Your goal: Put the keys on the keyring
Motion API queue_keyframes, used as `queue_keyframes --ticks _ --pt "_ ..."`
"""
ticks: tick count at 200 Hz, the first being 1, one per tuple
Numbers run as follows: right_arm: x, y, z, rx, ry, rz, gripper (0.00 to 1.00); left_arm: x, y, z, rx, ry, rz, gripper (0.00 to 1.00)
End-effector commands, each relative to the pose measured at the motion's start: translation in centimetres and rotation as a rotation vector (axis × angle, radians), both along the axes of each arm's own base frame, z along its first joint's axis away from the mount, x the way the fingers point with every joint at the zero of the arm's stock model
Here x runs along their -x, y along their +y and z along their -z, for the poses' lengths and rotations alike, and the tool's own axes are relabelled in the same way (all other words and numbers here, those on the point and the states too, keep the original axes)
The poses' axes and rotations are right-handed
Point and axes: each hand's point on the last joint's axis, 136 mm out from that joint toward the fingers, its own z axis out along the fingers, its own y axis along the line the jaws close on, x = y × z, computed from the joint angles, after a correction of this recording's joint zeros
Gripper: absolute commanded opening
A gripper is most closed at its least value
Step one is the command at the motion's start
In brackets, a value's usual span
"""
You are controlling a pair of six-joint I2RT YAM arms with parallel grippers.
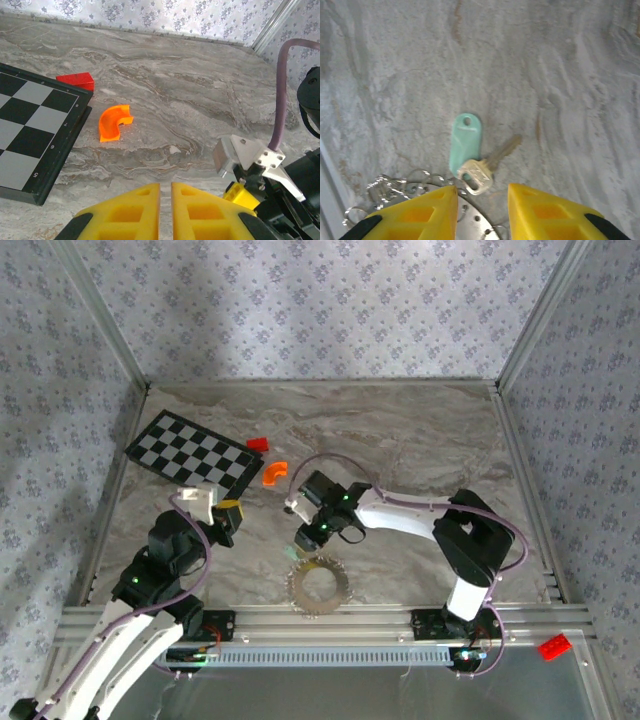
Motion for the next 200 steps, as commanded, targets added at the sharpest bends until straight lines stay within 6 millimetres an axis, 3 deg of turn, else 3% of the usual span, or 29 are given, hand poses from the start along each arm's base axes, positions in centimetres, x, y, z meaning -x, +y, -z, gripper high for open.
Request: queue_keyframes --ticks 1,22,29,63,138,200 --pt "2.2 -0.6 0.6 0.097 0.053 -0.035 0.29 -0.1 -0.2 -2.5 0.038 -0.061 0.013 0.14" --pt "3.1 -1.2 1.1 0.154 0.046 -0.052 0.23 0.0 -0.3 -2.4 0.036 -0.060 0.019 0.14" --pt "2.5 -0.4 0.1 0.138 0.016 -0.047 0.21 0.0 -0.2 -2.4 0.034 -0.061 0.018 0.14" --pt "2.8 -1.9 0.6 0.211 0.012 -0.037 0.20 0.1 -0.2 -2.5 0.036 -0.068 0.020 0.14" --pt "3.8 0.3 1.0 0.181 0.025 -0.108 0.24 0.0 -0.4 -2.3 0.036 -0.059 0.024 0.14" --pt "3.8 0.5 2.6 0.214 0.035 -0.123 0.24 0.0 -0.4 -2.3 0.036 -0.060 0.024 0.14"
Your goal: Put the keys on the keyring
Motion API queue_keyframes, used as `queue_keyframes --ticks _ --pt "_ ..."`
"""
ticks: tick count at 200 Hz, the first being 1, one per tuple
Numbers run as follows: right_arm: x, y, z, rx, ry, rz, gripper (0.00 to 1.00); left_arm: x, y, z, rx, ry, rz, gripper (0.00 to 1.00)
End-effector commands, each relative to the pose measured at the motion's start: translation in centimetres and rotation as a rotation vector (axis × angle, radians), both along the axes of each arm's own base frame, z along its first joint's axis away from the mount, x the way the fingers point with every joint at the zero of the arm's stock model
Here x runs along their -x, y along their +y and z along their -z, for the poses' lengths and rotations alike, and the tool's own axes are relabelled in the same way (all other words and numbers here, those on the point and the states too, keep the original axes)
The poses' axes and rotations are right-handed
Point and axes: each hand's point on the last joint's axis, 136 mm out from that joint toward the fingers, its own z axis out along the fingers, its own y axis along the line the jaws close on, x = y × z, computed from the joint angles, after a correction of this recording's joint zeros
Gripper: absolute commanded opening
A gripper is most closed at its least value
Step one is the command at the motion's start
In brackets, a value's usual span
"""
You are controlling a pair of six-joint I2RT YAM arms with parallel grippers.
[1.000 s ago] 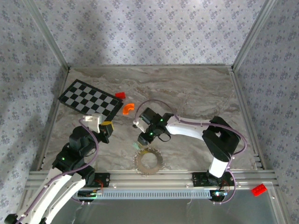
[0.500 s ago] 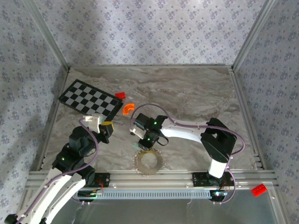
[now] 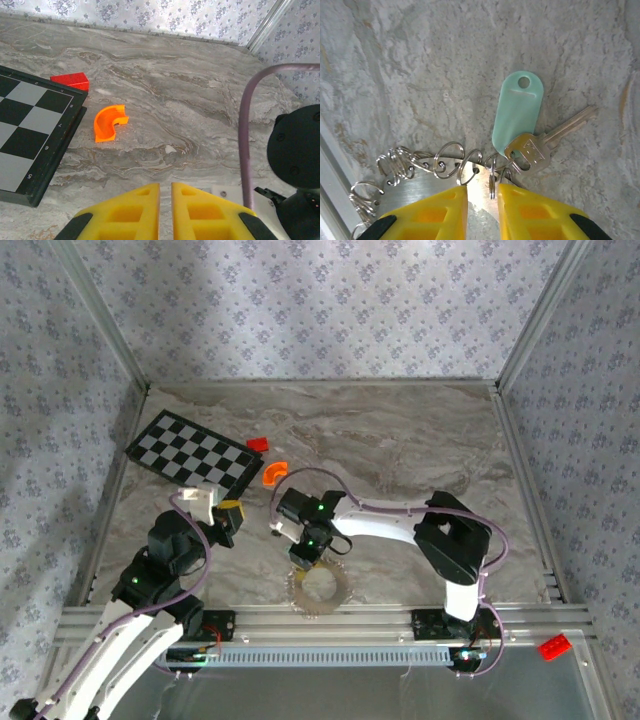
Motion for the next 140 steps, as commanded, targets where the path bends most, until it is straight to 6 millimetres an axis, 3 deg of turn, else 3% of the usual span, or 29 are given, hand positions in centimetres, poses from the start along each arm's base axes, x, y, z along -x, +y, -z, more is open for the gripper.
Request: queue_keyframes --ticks 1,52,94,140 --pt "0.1 0.4 0.3 0.010 0.008 -0.023 0.24 -0.2 -0.1 -2.1 0.029 -0.058 0.005 0.14" --pt "0.1 0.5 0.8 0.025 0.006 -0.033 0.20 -0.2 -0.1 -2.1 0.027 -0.058 0.006 0.14" --pt "-0.2 0.0 1.0 0.057 -0.026 -0.039 0.11 -0.2 0.0 -2.1 0.026 -0.060 0.003 0.14" --pt "-0.3 -0.3 1.3 0.075 -0.033 -0.045 0.12 -0.1 0.1 -2.2 0.026 -0.062 -0.001 0.14"
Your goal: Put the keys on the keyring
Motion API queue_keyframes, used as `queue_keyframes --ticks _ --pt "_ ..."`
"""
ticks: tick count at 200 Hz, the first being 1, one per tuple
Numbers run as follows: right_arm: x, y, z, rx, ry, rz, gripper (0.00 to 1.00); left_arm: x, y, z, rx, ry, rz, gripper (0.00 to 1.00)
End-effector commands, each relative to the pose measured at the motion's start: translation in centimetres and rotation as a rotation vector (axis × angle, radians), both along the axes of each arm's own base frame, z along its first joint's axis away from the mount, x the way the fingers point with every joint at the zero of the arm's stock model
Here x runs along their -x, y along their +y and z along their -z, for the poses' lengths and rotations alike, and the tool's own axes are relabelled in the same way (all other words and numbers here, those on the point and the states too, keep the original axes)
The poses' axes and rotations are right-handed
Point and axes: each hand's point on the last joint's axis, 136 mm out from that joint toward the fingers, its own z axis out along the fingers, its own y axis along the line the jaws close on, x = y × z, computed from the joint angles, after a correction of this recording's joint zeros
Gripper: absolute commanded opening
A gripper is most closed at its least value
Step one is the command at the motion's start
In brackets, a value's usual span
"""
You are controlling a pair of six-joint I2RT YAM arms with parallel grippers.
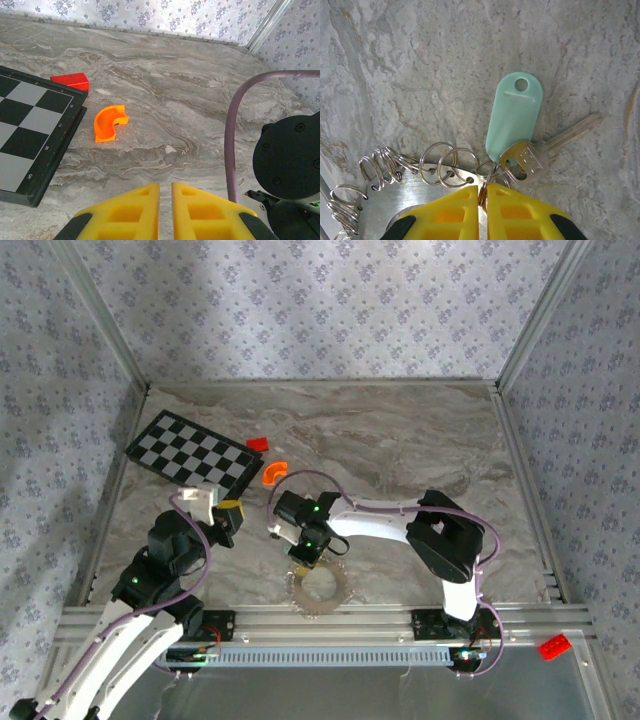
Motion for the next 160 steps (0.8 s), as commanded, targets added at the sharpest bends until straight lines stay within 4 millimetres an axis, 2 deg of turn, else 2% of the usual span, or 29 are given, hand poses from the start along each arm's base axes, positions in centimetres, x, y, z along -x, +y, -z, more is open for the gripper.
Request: queue_keyframes --ticks 1,19,39,82,116,118,132,160 --pt "0.0 -0.4 0.6 0.045 -0.006 -0.013 0.12 -0.1 0.1 -2.2 0.026 -0.062 -0.001 0.14" --pt "0.0 -0.4 0.8 0.047 -0.003 -0.015 0.16 -0.1 0.1 -2.2 0.025 -0.064 -0.001 0.14" --pt "0.0 -0.4 1.0 0.050 -0.002 -0.017 0.17 -0.2 0.1 -2.2 0.022 -0.065 -0.004 0.14" --pt "-0.4 -0.8 0.2 0.032 -0.026 -0.017 0.03 -0.2 0.1 -2.3 0.023 -0.069 -0.005 0.14" --pt "-0.8 -1.4 -1.8 -0.029 -0.097 -0.045 0.00 -0.2 -0.1 -2.5 0.027 -0.069 0.005 0.14" --pt "-0.4 -2.1 -1.3 -0.012 -0.089 -0.048 0.00 -0.2 -0.1 -2.5 0.029 -0.070 0.007 0.14" --pt "-0.7 -2.3 -2.2 -0.071 -0.134 -0.062 0.00 -0.1 -0.4 -2.8 0.037 -0.072 0.025 0.14" --pt "-0.5 -2.3 -5.9 -0.266 -0.219 -0.103 0.00 0.5 -1.8 -3.7 0.085 -0.088 0.105 0.14"
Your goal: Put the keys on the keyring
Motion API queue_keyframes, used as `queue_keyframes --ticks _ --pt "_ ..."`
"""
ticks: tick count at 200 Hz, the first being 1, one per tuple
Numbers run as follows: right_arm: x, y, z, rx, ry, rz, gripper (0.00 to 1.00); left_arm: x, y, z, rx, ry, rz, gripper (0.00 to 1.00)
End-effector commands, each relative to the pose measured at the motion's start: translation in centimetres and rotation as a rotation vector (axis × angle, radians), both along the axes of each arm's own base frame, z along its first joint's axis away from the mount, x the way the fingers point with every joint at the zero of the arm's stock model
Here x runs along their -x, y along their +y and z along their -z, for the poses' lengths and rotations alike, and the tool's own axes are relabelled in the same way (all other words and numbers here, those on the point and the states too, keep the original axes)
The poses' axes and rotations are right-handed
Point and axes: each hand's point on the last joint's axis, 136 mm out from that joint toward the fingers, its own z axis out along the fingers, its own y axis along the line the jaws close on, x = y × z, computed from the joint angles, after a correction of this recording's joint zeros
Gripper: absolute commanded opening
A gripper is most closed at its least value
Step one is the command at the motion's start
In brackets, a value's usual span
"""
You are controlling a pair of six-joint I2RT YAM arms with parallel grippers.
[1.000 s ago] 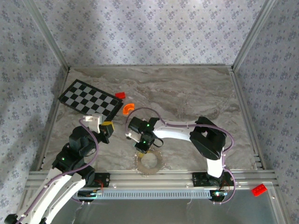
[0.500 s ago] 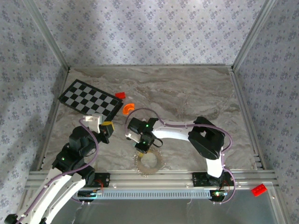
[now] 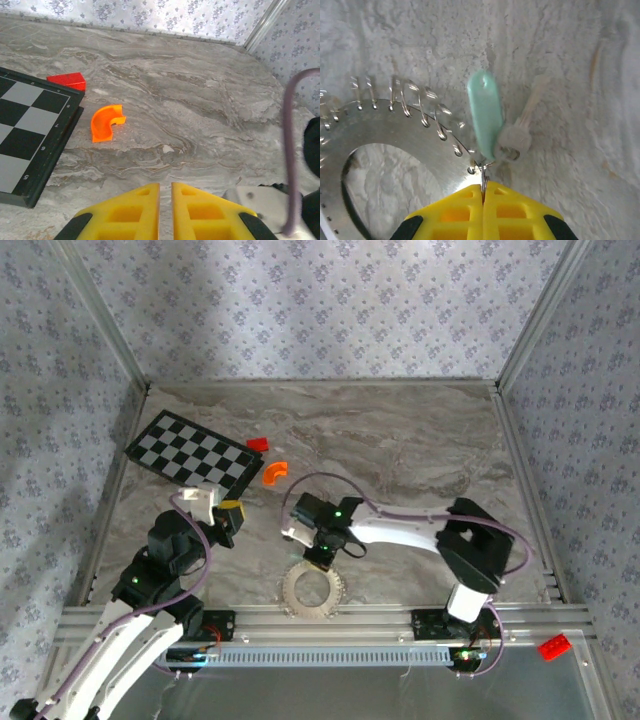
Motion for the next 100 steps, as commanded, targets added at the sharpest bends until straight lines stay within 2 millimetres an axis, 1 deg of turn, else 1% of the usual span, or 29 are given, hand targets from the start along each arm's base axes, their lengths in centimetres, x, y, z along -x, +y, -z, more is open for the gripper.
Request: queue_keyframes --ticks 1,16,39,56,60,61,80,100 --pt "-0.5 0.9 -4.0 -0.192 -0.109 -0.063 0.00 0.4 -1.4 -3.5 0.077 -0.087 0.084 0.14" --pt "-0.4 0.6 -5.7 -0.287 -0.134 -0.073 0.00 0.9 -2.3 -4.1 0.116 -0.092 0.137 0.14" --pt "-0.7 0.3 -9.1 -0.434 -0.153 -0.073 0.00 1.8 -3.5 -5.0 0.160 -0.102 0.217 0.17" --pt "0.1 0.1 -11.7 -0.538 -0.190 -0.127 0.00 2.6 -4.4 -5.7 0.196 -0.113 0.286 0.20" --pt "0.3 0.0 -12.0 -0.551 -0.195 -0.139 0.00 2.7 -4.6 -5.9 0.208 -0.115 0.301 0.20" --pt "0.4 0.0 -12.4 -0.565 -0.203 -0.145 0.00 2.8 -4.6 -5.9 0.210 -0.117 0.306 0.20" --pt "1.5 -0.4 -15.3 -0.665 -0.232 -0.212 0.00 3.7 -5.6 -6.6 0.256 -0.123 0.382 0.23" --pt "3.0 -1.1 -18.9 -0.787 -0.254 -0.295 0.00 4.7 -6.4 -7.1 0.283 -0.127 0.445 0.26"
